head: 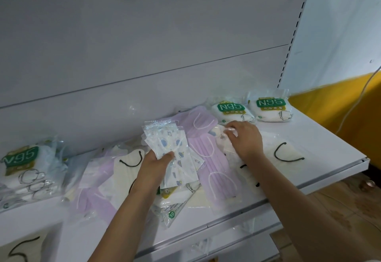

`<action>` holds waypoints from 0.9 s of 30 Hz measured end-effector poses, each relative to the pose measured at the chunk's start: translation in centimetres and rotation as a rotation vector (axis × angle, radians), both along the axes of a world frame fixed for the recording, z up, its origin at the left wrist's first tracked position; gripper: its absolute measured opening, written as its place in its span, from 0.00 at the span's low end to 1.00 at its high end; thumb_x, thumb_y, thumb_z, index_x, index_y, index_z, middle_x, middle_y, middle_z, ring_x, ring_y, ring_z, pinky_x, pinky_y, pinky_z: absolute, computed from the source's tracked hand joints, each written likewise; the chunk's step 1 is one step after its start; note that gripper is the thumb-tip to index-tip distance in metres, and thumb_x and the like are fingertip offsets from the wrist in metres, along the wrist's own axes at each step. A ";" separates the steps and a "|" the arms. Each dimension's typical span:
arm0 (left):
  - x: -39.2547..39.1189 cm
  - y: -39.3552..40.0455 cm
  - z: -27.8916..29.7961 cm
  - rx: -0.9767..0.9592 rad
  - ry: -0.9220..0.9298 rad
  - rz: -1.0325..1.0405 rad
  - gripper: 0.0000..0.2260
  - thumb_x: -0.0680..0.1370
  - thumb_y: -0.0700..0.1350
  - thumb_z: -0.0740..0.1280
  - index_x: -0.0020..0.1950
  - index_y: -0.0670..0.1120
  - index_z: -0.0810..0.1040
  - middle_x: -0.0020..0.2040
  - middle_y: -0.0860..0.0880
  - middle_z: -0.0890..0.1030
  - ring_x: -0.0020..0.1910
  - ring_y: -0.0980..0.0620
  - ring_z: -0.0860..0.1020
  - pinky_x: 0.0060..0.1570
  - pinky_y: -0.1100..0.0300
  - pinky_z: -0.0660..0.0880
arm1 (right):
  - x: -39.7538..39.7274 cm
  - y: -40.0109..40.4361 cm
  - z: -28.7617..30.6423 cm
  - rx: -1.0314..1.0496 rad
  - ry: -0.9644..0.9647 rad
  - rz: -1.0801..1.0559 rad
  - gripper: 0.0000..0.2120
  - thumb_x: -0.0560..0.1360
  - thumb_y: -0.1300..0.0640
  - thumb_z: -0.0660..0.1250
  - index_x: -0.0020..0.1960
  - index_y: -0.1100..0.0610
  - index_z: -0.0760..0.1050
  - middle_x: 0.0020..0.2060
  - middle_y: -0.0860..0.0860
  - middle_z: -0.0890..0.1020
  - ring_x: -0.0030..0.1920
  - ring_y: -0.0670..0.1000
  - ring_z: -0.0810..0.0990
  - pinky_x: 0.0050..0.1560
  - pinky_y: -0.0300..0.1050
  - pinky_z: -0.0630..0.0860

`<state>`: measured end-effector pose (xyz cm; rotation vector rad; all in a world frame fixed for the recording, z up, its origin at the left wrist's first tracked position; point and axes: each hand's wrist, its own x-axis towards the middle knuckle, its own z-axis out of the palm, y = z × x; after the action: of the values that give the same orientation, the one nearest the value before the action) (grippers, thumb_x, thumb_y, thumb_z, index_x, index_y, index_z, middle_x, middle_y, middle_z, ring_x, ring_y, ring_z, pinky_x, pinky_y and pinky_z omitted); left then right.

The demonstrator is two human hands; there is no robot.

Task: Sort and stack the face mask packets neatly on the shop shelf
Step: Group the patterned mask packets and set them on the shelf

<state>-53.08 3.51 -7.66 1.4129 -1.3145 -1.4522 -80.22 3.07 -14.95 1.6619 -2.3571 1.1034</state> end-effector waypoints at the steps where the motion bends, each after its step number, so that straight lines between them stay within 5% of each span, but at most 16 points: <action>1: 0.0 0.0 0.0 0.002 0.008 0.007 0.08 0.81 0.41 0.67 0.48 0.55 0.78 0.48 0.55 0.84 0.46 0.54 0.83 0.42 0.61 0.76 | -0.1 0.1 0.1 -0.079 0.012 -0.009 0.07 0.77 0.52 0.69 0.52 0.53 0.82 0.44 0.51 0.85 0.47 0.54 0.80 0.51 0.47 0.70; 7: 0.1 0.0 0.1 0.011 0.088 0.071 0.06 0.80 0.44 0.69 0.57 0.52 0.79 0.53 0.52 0.85 0.52 0.50 0.84 0.57 0.51 0.79 | 0.4 0.4 2.3 -0.402 -0.102 -0.042 0.03 0.77 0.55 0.69 0.49 0.54 0.80 0.45 0.45 0.82 0.47 0.48 0.76 0.52 0.44 0.67; 11: -0.1 -0.1 0.3 0.032 0.172 0.117 0.03 0.81 0.46 0.68 0.52 0.53 0.75 0.50 0.56 0.82 0.50 0.52 0.82 0.59 0.51 0.77 | 1.2 0.1 6.0 -0.546 -0.455 -0.062 0.02 0.77 0.54 0.69 0.49 0.51 0.77 0.43 0.40 0.79 0.48 0.42 0.77 0.52 0.36 0.71; 15: -0.4 0.0 0.6 0.052 0.255 0.148 0.09 0.82 0.49 0.65 0.62 0.55 0.70 0.51 0.58 0.79 0.47 0.55 0.79 0.57 0.53 0.74 | 2.2 -0.3 9.9 -0.591 -0.570 -0.048 0.02 0.77 0.57 0.69 0.49 0.54 0.77 0.41 0.39 0.80 0.44 0.34 0.77 0.46 0.24 0.67; 20: -1.3 -0.3 1.5 0.056 0.434 0.176 0.16 0.82 0.51 0.65 0.70 0.56 0.69 0.64 0.52 0.79 0.61 0.48 0.80 0.67 0.45 0.73 | 5.4 -0.2 14.6 -0.506 -0.498 0.080 0.01 0.76 0.57 0.70 0.46 0.53 0.78 0.37 0.41 0.80 0.38 0.35 0.77 0.39 0.26 0.68; 24: -1.7 -0.7 2.8 0.032 0.554 0.081 0.30 0.73 0.64 0.68 0.73 0.55 0.71 0.64 0.51 0.82 0.62 0.49 0.81 0.66 0.46 0.74 | 11.0 0.0 13.4 -0.241 -0.428 0.266 0.03 0.74 0.53 0.72 0.44 0.52 0.81 0.37 0.41 0.82 0.40 0.36 0.79 0.39 0.26 0.70; 27: -1.2 -0.7 3.0 0.087 0.542 0.122 0.26 0.74 0.63 0.69 0.69 0.53 0.75 0.59 0.49 0.84 0.58 0.47 0.83 0.63 0.46 0.77 | 13.9 0.4 10.9 -0.149 -0.542 0.316 0.04 0.73 0.53 0.74 0.44 0.50 0.80 0.39 0.41 0.82 0.42 0.36 0.79 0.42 0.26 0.72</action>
<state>-54.25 2.85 -4.69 1.0232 -0.8183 -1.6693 -66.30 3.42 -4.08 1.9138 -2.2362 1.9516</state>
